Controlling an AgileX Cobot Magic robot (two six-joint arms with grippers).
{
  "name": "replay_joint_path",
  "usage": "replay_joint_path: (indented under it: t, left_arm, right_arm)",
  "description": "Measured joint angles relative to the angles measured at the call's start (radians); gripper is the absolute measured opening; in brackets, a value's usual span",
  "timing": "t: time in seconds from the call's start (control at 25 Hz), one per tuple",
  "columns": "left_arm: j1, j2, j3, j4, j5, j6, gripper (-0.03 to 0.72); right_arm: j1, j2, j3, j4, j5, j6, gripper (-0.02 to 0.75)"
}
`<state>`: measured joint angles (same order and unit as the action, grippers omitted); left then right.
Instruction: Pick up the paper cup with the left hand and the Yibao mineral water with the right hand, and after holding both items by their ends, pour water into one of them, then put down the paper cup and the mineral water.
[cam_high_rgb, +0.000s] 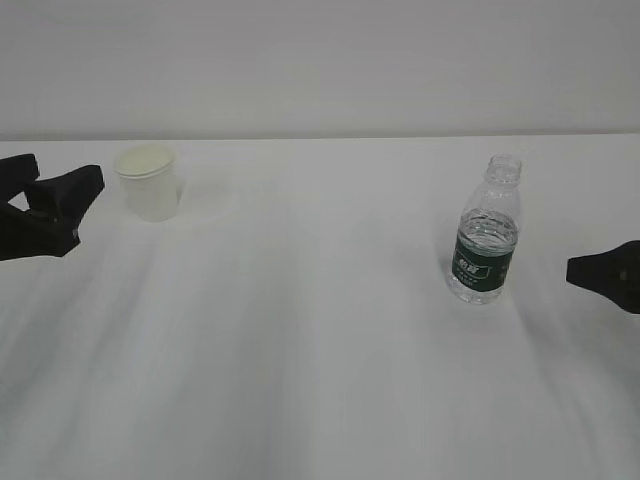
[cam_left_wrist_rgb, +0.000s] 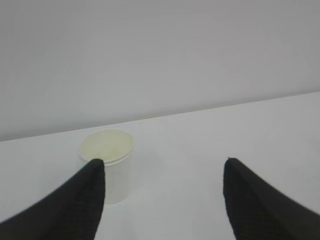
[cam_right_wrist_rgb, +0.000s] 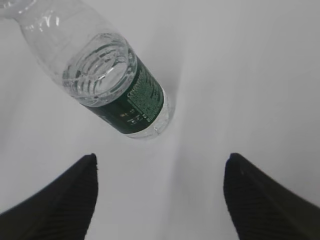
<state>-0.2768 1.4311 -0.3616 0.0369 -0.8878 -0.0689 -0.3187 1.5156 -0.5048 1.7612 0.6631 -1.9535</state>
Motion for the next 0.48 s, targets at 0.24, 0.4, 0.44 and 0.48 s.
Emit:
replay_joint_path:
  t: [0.24,0.4,0.44,0.48]
  left_arm:
    - [0.000,0.000,0.000,0.000,0.000,0.000,0.529]
    - [0.000,0.000,0.000,0.000,0.000,0.000,0.529]
    - [0.000,0.000,0.000,0.000,0.000,0.000,0.529]
    - [0.000,0.000,0.000,0.000,0.000,0.000,0.529]
  right_arm:
    - [0.000,0.000,0.000,0.000,0.019,0.002,0.592]
    - [0.000,0.000,0.000,0.000,0.030,0.006,0.592]
    - [0.000,0.000,0.000,0.000,0.033,0.006,0.592]
    - [0.000,0.000,0.000,0.000,0.035,0.008,0.592]
